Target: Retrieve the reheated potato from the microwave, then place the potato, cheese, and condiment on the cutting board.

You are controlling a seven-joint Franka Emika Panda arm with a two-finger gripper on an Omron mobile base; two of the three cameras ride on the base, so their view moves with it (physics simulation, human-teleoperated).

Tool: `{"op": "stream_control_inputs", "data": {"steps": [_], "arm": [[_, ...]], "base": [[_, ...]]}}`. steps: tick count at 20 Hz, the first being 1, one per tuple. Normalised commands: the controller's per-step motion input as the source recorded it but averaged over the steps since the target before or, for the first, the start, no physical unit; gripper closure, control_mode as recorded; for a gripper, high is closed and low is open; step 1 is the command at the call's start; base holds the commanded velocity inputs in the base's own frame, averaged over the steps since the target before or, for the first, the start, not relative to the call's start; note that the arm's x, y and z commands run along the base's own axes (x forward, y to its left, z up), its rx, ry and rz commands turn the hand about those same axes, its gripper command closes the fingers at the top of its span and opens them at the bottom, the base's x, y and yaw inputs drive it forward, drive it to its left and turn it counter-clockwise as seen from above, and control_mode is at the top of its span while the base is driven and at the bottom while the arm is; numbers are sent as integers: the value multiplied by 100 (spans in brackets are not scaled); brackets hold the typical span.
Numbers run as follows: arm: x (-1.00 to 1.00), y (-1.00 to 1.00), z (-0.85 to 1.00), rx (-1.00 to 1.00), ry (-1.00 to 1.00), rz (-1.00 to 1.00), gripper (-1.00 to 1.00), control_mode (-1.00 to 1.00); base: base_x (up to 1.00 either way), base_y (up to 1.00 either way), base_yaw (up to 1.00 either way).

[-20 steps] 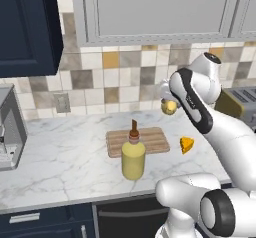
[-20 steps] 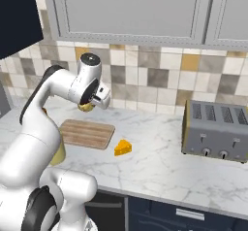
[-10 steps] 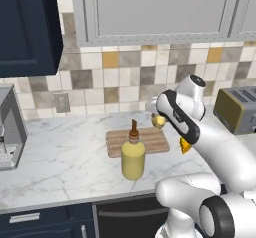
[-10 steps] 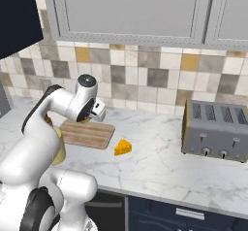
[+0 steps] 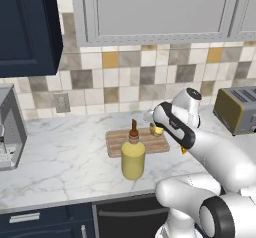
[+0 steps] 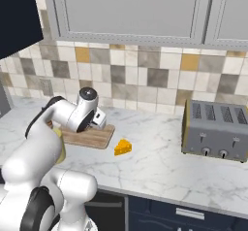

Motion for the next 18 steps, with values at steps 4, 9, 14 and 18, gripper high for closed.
{"op": "stream_control_inputs", "data": {"steps": [4,9,14,18], "arm": [[1,8,-24,1,0,0,100,-100],[14,19,-17,2,0,0,100,-100],[21,14,-14,1,0,0,100,-100],[24,1,-13,0,0,0,100,-100]], "base": [[0,0,0],[0,0,0],[0,0,0],[0,0,0]]}}
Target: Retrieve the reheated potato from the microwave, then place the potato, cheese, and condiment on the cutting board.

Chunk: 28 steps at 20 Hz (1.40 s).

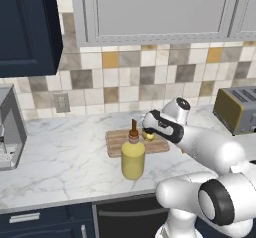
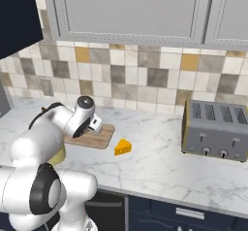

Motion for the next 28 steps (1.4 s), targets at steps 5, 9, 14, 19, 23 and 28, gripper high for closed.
{"op": "stream_control_inputs", "data": {"steps": [5,9,14,19,23,28], "arm": [[28,0,-19,2,1,0,100,-100],[17,0,-15,1,1,0,100,-100],[2,6,-21,1,2,0,100,-100],[0,6,-20,0,2,0,100,-100],[19,9,-20,0,0,0,-100,-100],[21,10,-7,1,0,0,-100,-100]], "base": [[0,0,0],[0,0,0],[0,0,0],[0,0,0],[0,0,0],[0,0,0]]}}
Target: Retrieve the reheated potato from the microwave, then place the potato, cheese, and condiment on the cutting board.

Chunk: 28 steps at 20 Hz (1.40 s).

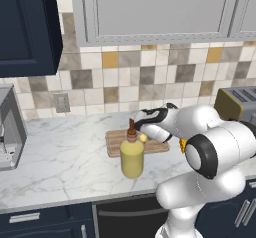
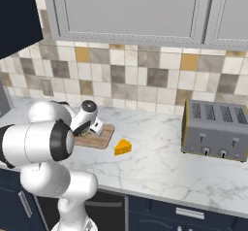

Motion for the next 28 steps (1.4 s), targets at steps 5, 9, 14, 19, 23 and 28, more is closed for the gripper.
{"op": "stream_control_inputs", "data": {"steps": [5,9,14,19,23,28], "arm": [[4,0,0,1,0,0,-100,-100],[0,-3,0,3,0,0,-100,-100],[-2,-52,38,1,-2,-2,-100,-100],[-25,-74,65,1,0,-4,-100,-100],[-22,-71,99,0,0,-6,-100,-100],[-29,-73,92,0,0,-8,-100,-100]], "base": [[0,0,0],[0,0,0],[0,0,0],[0,0,0],[0,0,0],[0,0,0]]}}
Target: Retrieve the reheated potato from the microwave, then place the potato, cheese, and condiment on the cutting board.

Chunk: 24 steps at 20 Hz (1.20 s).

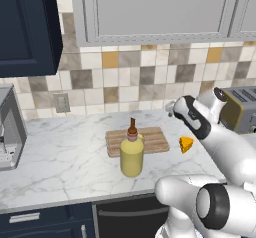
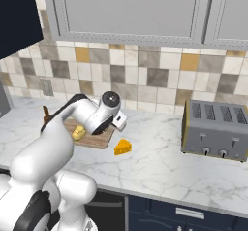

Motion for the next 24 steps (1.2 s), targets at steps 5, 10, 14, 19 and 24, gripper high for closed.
{"op": "stream_control_inputs", "data": {"steps": [5,10,14,19,24], "arm": [[-30,-49,12,0,6,-13,-100,-100],[-9,-20,-7,-5,8,-19,-100,-100],[-2,-5,-31,-8,8,-18,-100,-100],[0,0,-47,-4,13,-9,-100,-100],[0,-6,-40,0,13,0,-100,-100]], "base": [[0,0,0],[0,0,0],[0,0,0],[0,0,0],[0,0,0]]}}
